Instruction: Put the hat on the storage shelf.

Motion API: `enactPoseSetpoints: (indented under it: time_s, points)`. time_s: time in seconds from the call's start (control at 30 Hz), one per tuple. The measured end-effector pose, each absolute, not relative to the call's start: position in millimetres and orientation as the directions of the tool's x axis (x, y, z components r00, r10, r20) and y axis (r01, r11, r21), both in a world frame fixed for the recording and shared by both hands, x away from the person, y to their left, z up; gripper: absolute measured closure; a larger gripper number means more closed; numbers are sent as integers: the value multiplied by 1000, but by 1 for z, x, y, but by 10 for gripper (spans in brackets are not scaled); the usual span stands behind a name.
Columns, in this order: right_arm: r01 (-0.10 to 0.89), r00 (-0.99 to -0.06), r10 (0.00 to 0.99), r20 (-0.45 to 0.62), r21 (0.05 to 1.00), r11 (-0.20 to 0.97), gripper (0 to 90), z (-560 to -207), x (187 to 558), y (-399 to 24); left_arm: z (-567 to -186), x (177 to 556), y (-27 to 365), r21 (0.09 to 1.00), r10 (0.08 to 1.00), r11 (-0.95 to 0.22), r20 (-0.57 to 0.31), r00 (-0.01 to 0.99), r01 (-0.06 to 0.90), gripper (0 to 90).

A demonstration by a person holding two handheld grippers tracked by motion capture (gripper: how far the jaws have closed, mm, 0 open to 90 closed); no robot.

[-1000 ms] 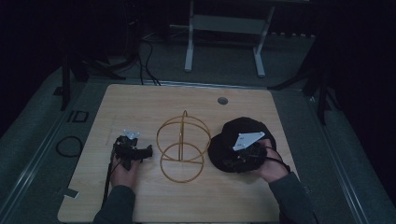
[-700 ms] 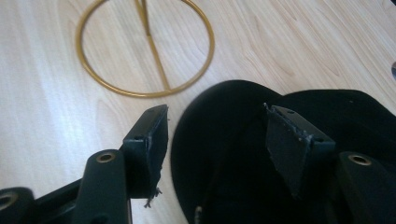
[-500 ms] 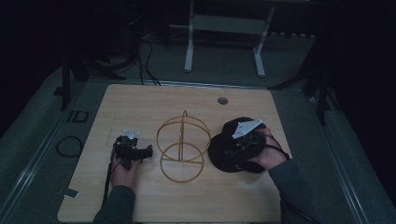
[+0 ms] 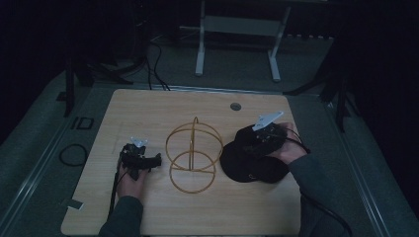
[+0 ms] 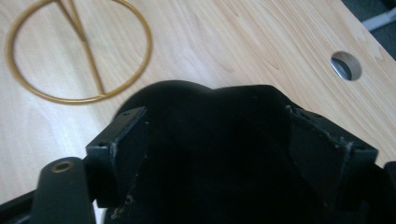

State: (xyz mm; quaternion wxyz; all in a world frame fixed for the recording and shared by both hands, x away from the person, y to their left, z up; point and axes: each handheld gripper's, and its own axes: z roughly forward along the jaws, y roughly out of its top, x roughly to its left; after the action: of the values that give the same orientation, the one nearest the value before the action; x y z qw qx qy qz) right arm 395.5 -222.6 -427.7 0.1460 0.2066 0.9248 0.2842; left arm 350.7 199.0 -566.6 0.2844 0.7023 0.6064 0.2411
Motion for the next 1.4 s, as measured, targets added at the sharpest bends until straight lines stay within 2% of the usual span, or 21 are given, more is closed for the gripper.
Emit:
enactPoseSetpoints:
  time_s: [0.23, 0.53, 0.83, 1.23, 1.4]
  points:
    - [348, -860, 495, -127, 563, 750, 138, -431, 416, -226, -567, 351, 199, 692, 989, -103, -7, 148, 715, 50]
    - [406, -839, 538, -82, 564, 719, 135, -437, 431, -230, -567, 351, 199, 690, 989, -103, -6, 149, 716, 50]
    - [430, -854, 518, -49, 495, 755, 136, -450, 434, -233, -567, 351, 199, 690, 989, -103, -7, 149, 716, 50]
    - [375, -903, 426, -44, 399, 837, 121, -464, 422, -227, -567, 351, 199, 690, 989, -104, -6, 149, 716, 50]
    - [379, -903, 426, -53, 368, 849, 170, -469, 421, -226, -567, 351, 199, 690, 989, -103, -7, 149, 716, 50]
